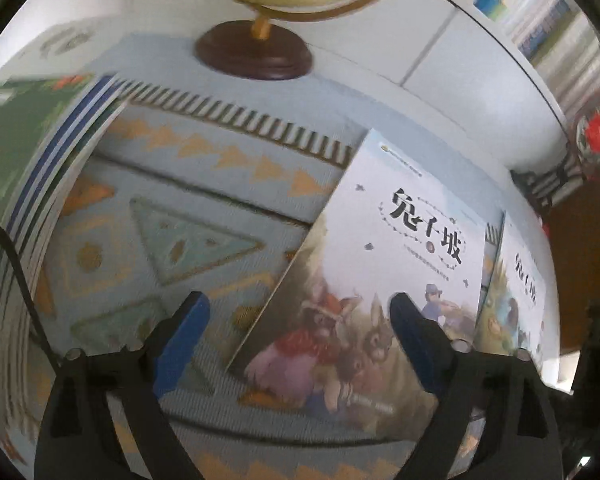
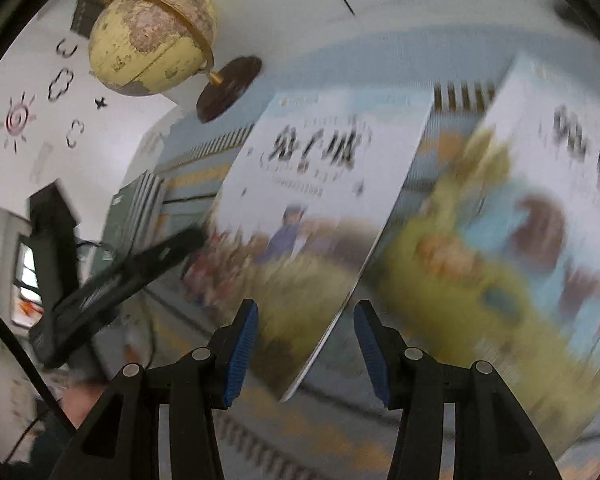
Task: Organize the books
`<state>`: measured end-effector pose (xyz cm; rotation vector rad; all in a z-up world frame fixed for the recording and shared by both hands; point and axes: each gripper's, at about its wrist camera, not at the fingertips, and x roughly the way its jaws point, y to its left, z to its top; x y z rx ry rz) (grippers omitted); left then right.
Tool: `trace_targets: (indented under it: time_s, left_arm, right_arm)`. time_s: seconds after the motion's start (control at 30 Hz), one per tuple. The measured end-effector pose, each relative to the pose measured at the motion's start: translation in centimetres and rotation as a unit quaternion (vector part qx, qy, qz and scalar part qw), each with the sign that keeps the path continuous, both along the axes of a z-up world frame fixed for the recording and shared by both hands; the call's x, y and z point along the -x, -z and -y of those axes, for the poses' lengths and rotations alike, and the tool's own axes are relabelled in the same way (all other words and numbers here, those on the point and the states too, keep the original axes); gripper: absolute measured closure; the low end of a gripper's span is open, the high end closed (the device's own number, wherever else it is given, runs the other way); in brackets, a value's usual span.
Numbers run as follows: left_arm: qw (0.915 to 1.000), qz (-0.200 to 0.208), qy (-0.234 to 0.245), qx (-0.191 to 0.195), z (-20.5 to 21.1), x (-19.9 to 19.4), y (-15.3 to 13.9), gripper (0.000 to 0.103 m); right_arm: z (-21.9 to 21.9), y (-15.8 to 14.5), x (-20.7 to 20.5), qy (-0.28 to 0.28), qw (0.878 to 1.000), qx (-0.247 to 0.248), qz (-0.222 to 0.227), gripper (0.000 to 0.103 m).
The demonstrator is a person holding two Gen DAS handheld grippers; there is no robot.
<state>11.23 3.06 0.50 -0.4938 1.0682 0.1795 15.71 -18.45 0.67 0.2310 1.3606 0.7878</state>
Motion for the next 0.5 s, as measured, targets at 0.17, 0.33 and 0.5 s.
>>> trace_targets:
  time_s: [0.17, 0.33, 0.5]
  left_arm:
    - [0.9972, 0.003, 0.069, 0.03, 2.0, 0.0, -0.2, 0.007]
    - [0.9961, 0.021, 0.074, 0.043, 3.1, 3.0, -1.1, 0.007]
    - [0.9862, 0.098, 0.097, 0.092, 5.4, 7.1, -4.9, 0.007]
  right_arm:
    - [0.0, 0.7, -0.3, 0.022, 0.999, -0.034, -0.02, 0.049]
    - [1.5, 0.7, -1.5, 0.028, 0.996, -0.066, -0.044, 0.043]
    - [2.6, 1.4, -2.8, 0.013, 0.992, -0.102, -0.071, 0.043]
